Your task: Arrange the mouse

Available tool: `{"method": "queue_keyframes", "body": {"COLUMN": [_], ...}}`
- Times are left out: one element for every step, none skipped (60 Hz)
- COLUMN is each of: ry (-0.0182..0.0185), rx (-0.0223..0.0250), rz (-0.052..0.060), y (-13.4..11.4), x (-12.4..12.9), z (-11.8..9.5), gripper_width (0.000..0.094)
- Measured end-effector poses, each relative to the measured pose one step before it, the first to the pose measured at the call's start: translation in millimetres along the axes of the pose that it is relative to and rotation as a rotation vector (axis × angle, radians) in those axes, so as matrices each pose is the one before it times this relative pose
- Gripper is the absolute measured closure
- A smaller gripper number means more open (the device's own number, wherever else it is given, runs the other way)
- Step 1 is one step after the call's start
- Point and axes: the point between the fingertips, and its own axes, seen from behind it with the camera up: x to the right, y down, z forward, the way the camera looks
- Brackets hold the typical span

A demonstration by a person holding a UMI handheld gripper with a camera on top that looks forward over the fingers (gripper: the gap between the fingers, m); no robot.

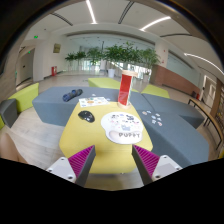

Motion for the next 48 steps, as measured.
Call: {"method": "queue_keyframes", "body": {"ry": [-0.00178,-0.00265,-0.00348,-0.0047,-0.00652,-0.00954,-0.01159,-0.01284,-0.0137,-0.01411,-0.01238,-0.0189,-0.01353,-0.00993,-0.01074,-0.0102,-0.01113,-0.01159,-0.01011,-0.00978,-0.00957,-0.00879,-0.00794,-0.00521,-0.00473,-0.00449,-0.00151,-0.00119,0.00449,0.0025,0.00137,0.00056,-0.00044,-0.00203,-0.00354,-0.00438,-0.00343,-0.011,-0.00686,-0.00661,-0.00608,-0.0055,-0.00382,-0.00238,-0.00123,-0.00011,0.00102,0.00159], "rx": [-0.00244,-0.0012,-0.00181,-0.00141,-0.00139,-0.00019,-0.00098,-0.00154,-0.00079,0.00243,0.00447,0.00995,0.01045,0.01199,0.00556,0.0025,0.00079,0.00204,0.00195,-0.00298,-0.00214,-0.00341,-0.00078,-0.00426,-0.00306,-0.00319,-0.00575,-0.00204,-0.00411,-0.00081,-0.00093,-0.00173,-0.00285,-0.00259,-0.00305,-0.00177,-0.00481,-0.00159,-0.00183,-0.00144,0.00022,0.00309,0.00364,0.00272,0.00011,0.00147,0.00086,0.00068], "rz": [-0.0002,0.0002,0.0018,0.0024,0.0024,0.0016,0.0011,-0.002,-0.0052,-0.0089,-0.0122,-0.0123,-0.012,-0.0112,-0.0076,-0.0045,-0.003,-0.0004,0.0002,0.0032,0.0013,-0.0006,-0.0028,-0.004,-0.0076,-0.012,-0.0143,-0.013,-0.0146,-0.0129,-0.0108,-0.0087,-0.0074,-0.0057,-0.0037,-0.002,0.0017,0.0054,0.0079,0.0083,0.0068,0.0065,0.0063,0.0061,0.0061,0.005,0.0052,0.005], "y": [0.22,0.99,0.04,-0.13,-0.49,0.21,-1.0,-1.22,-2.0,-2.52,-5.36,-3.84,-4.23,-2.48,-3.27,-2.63,-2.33,-2.66,-4.25,-4.28,-1.62,-1.45,0.45,-3.3,-0.97,1.34,-0.25,1.64,-4.34,-2.01,-1.41,-1.18,-0.71,-0.73,-0.48,2.95,-0.11,-1.08,-0.78,-1.33,-1.76,-2.61,-3.16,-3.09,-1.0,-2.71,-2.08,-1.82], "x": [-0.73,0.5,-1.02,-1.49,-2.25,-1.4,-3.45,-3.25,-2.74,-4.52,-18.46,6.6,-4.6,-4.87,-4.19,-4.02,-4.04,-4.05,-7.47,0.03,-2.54,-1.98,-2.51,-0.02,-0.61,-1.54,-0.15,2.23,-1.99,0.45,0.12,0.6,0.26,0.04,-0.11,3.21,-0.59,-1.78,-0.82,-0.75,-0.37,-0.17,0.26,0.65,-0.97,2.83,1.42,1.31], "z": [0.89,7.64,2.18,2.59,3.44,8.63,5.95,7.48,8.26,7.11,-15.33,27.7,8.23,6.67,9.22,9.39,9.56,9.8,0.85,14.71,10.51,10.8,8.16,13.4,10.49,7.56,9.32,10.13,5.36,7.5,7.11,7.21,6.69,6.56,6.32,10.0,4.67,2.83,4.22,4.11,3.95,3.38,3.53,3.34,4.19,4.91,3.44,3.45], "gripper_width": [0.0132,0.0131,0.0131,0.0131,0.0134,0.0136,0.0138,0.0136,0.0133,0.0131,0.013,0.0132,0.0132,0.0133,0.0136,0.0138,0.0137,0.0136,0.0136,0.0138,0.0138,0.0138,0.0137,0.0138,0.0142,0.014,0.014,0.014,0.0138,0.014,0.0139,0.0141,0.014,0.0142,0.0141,0.0144,0.014,0.0134,0.0136,0.0141,0.0141,0.0142,0.0141,0.0142,0.0142,0.0141,0.0141,0.014]}}
